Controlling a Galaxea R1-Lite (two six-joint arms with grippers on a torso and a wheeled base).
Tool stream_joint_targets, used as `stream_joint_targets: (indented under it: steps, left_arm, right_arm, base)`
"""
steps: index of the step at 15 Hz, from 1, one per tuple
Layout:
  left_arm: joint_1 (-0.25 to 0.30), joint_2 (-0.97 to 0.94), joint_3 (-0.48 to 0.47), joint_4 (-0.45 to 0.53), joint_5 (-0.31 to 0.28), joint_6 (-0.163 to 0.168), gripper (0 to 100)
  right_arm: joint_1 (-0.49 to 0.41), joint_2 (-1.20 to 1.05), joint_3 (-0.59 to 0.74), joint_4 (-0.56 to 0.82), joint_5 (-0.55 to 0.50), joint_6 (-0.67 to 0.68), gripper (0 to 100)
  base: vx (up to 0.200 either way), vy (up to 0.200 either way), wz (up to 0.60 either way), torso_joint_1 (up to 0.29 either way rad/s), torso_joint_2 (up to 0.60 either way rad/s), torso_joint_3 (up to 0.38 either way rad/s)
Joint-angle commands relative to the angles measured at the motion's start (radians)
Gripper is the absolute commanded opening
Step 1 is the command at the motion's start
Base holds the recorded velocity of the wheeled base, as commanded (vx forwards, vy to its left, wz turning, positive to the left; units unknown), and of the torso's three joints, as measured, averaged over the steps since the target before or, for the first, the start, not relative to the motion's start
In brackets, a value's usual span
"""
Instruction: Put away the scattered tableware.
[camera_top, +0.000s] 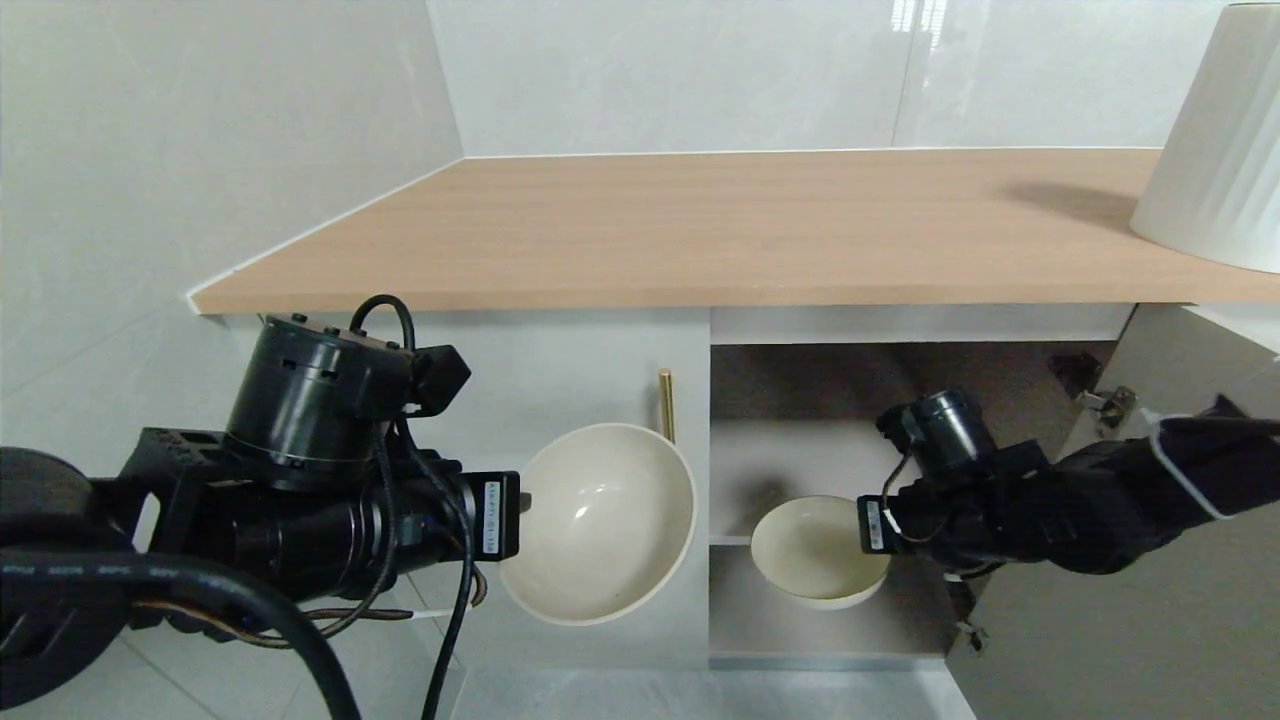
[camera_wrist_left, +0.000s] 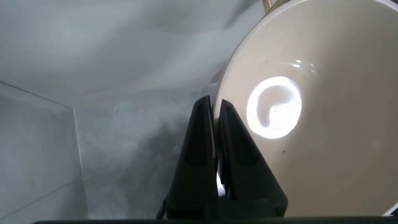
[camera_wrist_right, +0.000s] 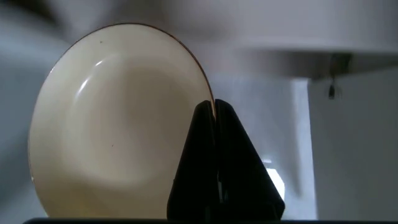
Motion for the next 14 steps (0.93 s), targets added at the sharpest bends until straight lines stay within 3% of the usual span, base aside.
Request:
stream_joint_targets:
  steps: [1,14]
  left_arm:
    - [-0.002,0.015,0.0,-0.001,0.001,0.0,0]
    - [-0.016,0.045,0.005,-0.001,0.004,-0.002,0]
  right_arm:
    - [-0.011,0.189,-0.041,-0.114,-0.065,0.052,0]
    - [-0.137,0.363,-0.264,-0.152,-0.217,0.187,0]
  base:
    - [0.0,0.0,0.0,0.0,0.0,0.0]
    - [0.0,0.0,0.0,0.0,0.0,0.0]
